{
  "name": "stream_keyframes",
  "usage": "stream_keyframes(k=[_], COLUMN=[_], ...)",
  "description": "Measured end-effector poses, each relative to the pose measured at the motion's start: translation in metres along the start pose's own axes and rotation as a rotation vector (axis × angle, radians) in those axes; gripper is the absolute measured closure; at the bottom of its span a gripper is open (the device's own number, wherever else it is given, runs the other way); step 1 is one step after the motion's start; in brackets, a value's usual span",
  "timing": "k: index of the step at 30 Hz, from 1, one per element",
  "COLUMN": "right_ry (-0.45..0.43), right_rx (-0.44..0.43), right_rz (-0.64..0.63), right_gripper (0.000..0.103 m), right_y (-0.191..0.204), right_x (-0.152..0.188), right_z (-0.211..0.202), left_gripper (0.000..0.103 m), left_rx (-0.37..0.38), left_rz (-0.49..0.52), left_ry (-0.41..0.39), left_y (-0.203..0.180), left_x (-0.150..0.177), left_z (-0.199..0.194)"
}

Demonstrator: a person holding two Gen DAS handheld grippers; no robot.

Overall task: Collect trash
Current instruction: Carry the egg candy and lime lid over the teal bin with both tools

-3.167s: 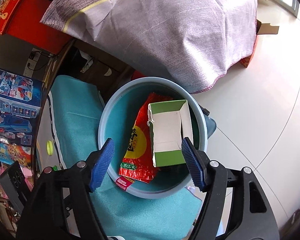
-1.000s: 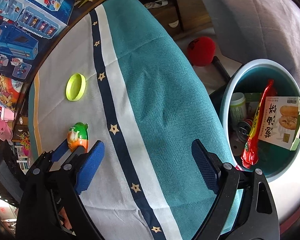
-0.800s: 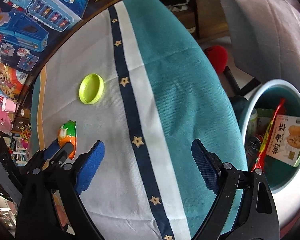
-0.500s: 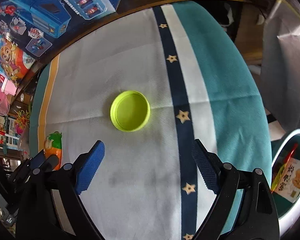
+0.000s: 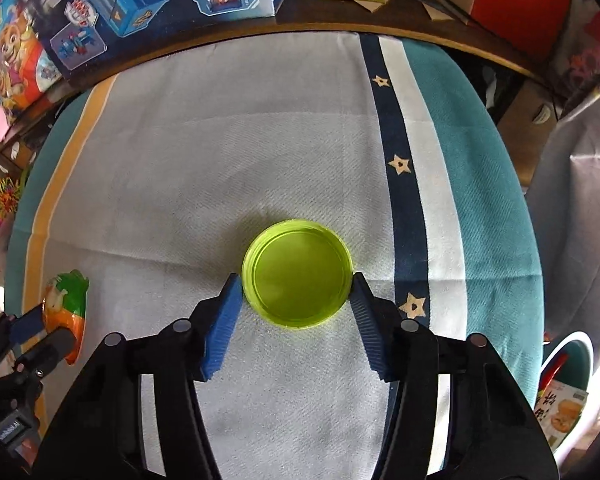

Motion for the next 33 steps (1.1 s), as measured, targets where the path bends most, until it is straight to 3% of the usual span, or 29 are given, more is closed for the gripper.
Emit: stream_keyframes(k=[7,12,23,33], right_ry=[0.01,-0.008,-0.09,-0.182], right_rx=[-0.06,-0.106,-0.168,-0.122], right_rz=[0.078,0.155,0.337,0.493], right_gripper=[0.05,0.05,0.051,0.05], right_y=[-0.009,-0.027,-0.095,-0.189], right_x=[0.007,0.013,0.041,0.069], right_z=[-0.02,-0.052,-0.13,-0.182], left_gripper=[0.057,0.057,0.057,0.057], left_rx=[-0.001,0.013,0.073,0.131], left_rz=[0.012,0.047,0.167,0.314], left_ry=[0.004,-0.006,-0.01,0.015], left_y=[-0.005,-0.028,-0.113,-0.201], left_x=[0.001,0.001,0.01,0.024], left_z=[-0.001,-0.009,-0.029,-0.033])
Point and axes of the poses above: each gripper's, at about its wrist camera, not at the fingertips, and z roughly the way its jaws point, y to its left, x to its underside, the point moved 7 cm from there along z, roughly the way its jaws point, and after that the axes turned 13 degrees about -y, right-handed, at the moved point
